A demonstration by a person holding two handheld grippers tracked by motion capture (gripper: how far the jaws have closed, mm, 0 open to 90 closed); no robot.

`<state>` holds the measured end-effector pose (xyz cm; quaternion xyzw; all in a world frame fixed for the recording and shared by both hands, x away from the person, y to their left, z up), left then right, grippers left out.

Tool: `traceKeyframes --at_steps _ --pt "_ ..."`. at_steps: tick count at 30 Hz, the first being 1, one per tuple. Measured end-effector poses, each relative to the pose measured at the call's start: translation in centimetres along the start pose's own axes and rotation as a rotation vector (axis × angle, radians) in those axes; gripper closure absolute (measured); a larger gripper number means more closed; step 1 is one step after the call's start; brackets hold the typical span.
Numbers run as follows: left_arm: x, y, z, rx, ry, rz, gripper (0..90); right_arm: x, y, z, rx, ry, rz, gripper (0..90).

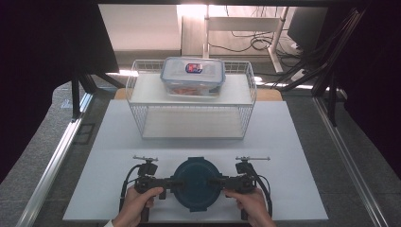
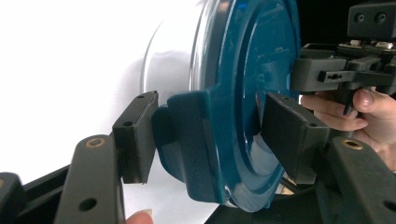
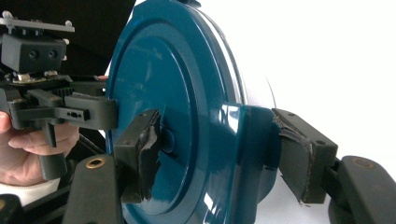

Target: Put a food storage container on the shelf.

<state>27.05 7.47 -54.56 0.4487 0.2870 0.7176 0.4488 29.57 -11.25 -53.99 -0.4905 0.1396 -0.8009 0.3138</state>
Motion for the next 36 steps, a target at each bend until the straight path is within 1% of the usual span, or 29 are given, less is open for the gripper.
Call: traceKeyframes --at_steps 3,5,10,13,15,19,24,26,29,36 --pt "0.3 0.2 0.3 -0.023 0.014 0.012 39.1 0.1 -0.4 0.0 0.033 0.004 -0.008 35.3" --pt "0.4 0.3 0.5 -0.038 0.014 0.015 39.3 0.2 -0.6 0.1 0.051 0.005 -0.012 35.4" --pt "0.4 0.4 0.7 -0.040 0.014 0.006 39.4 0.4 -0.8 0.4 0.065 0.028 -0.018 35.3" --pt "0.5 0.5 0.8 -0.049 0.013 0.004 39.4 0.5 -0.8 0.6 0.077 0.033 -0.019 35.3" --pt "0.6 0.8 1.0 -0.061 0.022 0.004 39.4 0.7 -1.0 0.8 0.090 0.039 -0.023 35.3" --pt "0.9 1.5 1.3 -0.091 0.032 0.017 39.0 1.2 -1.4 1.3 0.120 0.059 -0.023 35.3" --pt "1.6 2.2 2.0 -0.119 0.052 0.012 39.1 1.9 -2.3 2.3 0.162 0.086 -0.028 35.3" --pt "1.8 2.4 2.2 -0.131 0.060 0.016 39.0 2.1 -2.5 2.7 0.178 0.094 -0.029 35.3" --pt "1.8 2.3 2.5 -0.134 0.062 0.018 39.0 2.1 -2.7 3.0 0.186 0.101 -0.027 35.3" --pt "1.7 2.2 2.7 -0.132 0.056 0.021 39.0 1.9 -2.5 3.5 0.202 0.095 -0.023 35.4"
Point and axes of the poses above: each handheld gripper's, and its own axes: x roughly backward along the jaws, z roughly out of its top, y roughly to its right, the point moved 8 cm from there along -x, roughly forward along the jaws, and after that the axes turned 11 degrees about -z, right-handed, at the moved point
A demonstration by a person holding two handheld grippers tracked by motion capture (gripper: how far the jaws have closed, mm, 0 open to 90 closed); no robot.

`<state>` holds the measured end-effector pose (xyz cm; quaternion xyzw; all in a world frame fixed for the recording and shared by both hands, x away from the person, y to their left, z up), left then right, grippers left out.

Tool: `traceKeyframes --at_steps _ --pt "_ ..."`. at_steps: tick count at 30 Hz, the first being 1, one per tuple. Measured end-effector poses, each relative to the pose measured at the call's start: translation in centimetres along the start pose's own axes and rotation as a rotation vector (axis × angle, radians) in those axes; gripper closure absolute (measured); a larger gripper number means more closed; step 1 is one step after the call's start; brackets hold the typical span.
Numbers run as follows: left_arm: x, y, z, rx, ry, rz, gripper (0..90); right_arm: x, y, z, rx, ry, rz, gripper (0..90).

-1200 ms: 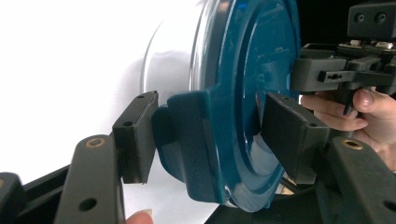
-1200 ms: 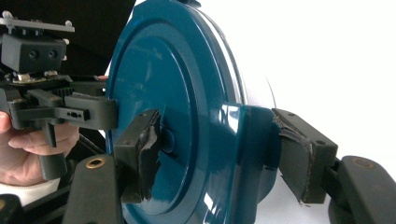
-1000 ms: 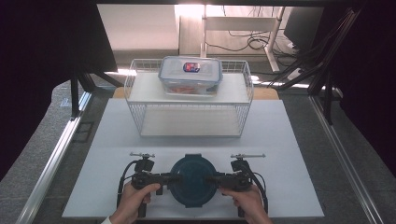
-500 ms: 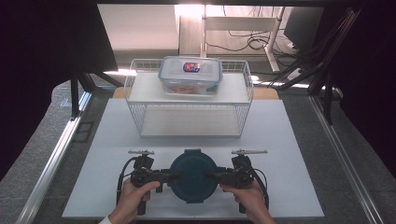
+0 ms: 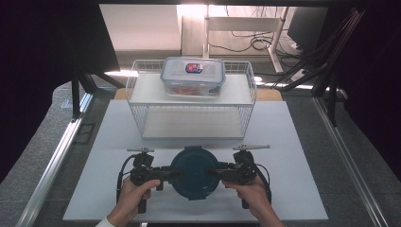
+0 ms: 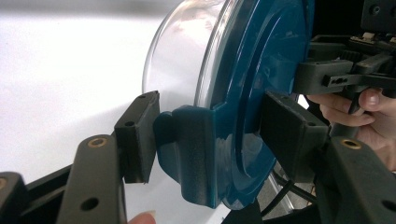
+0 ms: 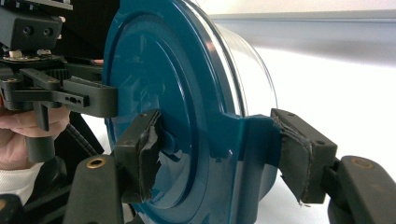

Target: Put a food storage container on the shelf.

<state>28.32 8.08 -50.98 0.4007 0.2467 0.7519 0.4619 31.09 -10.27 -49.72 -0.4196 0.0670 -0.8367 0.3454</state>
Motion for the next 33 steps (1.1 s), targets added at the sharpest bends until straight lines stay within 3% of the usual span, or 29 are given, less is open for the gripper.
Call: traceKeyframes --at_steps 13,18,33 --pt "0.6 0.9 0.5 -0.043 0.009 -0.001 39.0 0.8 -0.7 0.6 0.028 0.031 -0.012 35.3" --pt "0.8 1.0 0.7 -0.036 0.010 0.001 39.1 1.0 -0.9 1.1 0.031 0.035 -0.006 35.4" --pt "1.4 2.0 3.1 -0.084 0.020 0.022 39.1 1.6 -1.0 3.1 0.030 0.075 0.001 35.4"
Point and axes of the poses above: each handheld gripper's, and its own axes: x roughly backward along the jaws, z roughly out of its top, y roughly to its right, the point moved 8 cm from there along -x, roughly forward along the jaws, and after that the axes turned 11 degrees about -z, right-handed, at the moved point
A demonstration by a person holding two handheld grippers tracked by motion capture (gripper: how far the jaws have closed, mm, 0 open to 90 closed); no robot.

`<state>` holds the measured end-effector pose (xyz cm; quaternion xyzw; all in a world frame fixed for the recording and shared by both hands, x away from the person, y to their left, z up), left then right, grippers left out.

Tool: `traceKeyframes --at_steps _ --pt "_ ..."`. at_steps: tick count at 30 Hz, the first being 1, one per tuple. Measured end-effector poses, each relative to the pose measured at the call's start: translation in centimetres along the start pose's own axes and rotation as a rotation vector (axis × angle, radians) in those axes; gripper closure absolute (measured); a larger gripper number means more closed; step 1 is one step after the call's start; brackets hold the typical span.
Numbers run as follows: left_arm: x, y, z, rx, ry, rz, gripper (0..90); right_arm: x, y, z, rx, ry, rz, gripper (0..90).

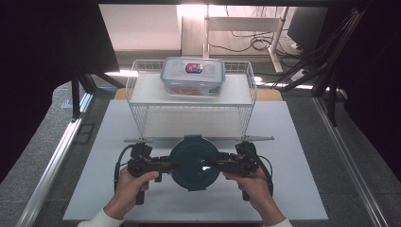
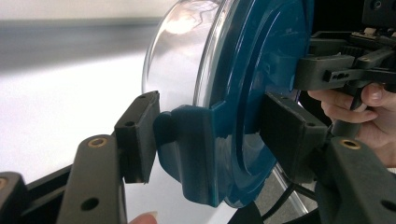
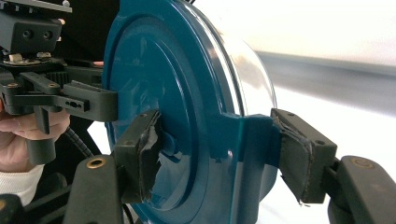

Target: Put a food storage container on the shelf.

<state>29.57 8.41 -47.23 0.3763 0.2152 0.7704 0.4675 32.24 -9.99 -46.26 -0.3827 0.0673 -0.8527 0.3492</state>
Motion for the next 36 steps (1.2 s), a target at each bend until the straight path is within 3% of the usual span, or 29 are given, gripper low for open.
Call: traceKeyframes --at_steps 6,24,36 --pt "0.3 0.1 1.1 0.006 0.016 -0.012 39.1 0.2 -0.1 1.3 0.013 0.024 -0.008 35.4" --pt "2.0 2.0 6.5 -0.071 0.045 -0.004 38.9 2.0 -1.2 6.4 0.046 0.097 -0.016 35.4" --pt "2.8 2.8 9.0 -0.093 0.059 -0.002 38.9 2.7 -1.7 9.1 0.056 0.117 -0.015 35.5"
Point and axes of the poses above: each handheld gripper's, and its own axes: x roughly backward along the jaws, z roughly out of its top, y roughly to its right, the point moved 8 cm from there along -x, roughly forward along the jaws, and after that the axes turned 11 degrees about -z, right-handed, at the moved point
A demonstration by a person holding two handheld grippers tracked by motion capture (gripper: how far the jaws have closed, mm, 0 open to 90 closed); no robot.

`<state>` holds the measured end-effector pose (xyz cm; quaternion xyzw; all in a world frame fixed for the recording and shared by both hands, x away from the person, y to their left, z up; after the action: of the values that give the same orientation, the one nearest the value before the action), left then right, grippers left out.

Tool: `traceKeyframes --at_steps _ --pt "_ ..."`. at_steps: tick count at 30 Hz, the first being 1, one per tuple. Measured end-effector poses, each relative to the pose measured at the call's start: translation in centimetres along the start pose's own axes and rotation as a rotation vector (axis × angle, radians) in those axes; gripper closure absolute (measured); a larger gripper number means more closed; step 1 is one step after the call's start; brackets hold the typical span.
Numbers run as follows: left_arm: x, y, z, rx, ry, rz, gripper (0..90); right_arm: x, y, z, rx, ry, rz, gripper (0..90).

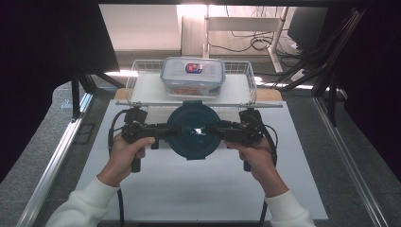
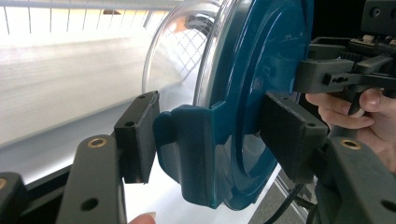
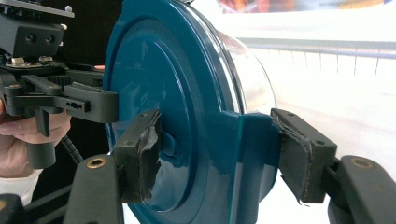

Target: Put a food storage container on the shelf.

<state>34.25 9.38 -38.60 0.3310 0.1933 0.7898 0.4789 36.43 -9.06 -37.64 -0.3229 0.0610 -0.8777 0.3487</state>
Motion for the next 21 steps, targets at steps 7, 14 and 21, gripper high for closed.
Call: traceKeyframes --at_steps 7,14,21 --pt "0.3 0.2 1.7 -0.014 -0.002 -0.004 39.0 0.2 0.0 1.5 0.001 0.011 -0.004 35.6" --pt "0.7 0.5 3.3 -0.028 0.006 -0.001 39.0 0.4 -0.2 3.1 0.003 0.022 -0.005 35.7" --pt "1.2 0.9 4.8 -0.034 0.012 -0.004 39.0 0.7 -0.5 4.5 0.005 0.022 -0.007 35.8"
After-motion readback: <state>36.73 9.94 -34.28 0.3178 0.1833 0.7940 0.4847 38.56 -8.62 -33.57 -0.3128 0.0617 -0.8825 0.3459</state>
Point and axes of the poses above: each handheld gripper's, and its own axes: x roughly backward along the jaws, z roughly out of its top, y roughly to its right, the point moved 8 cm from there along -x, roughly forward along the jaws, and after that the axes turned 11 degrees about -z, right-handed, at the moved point
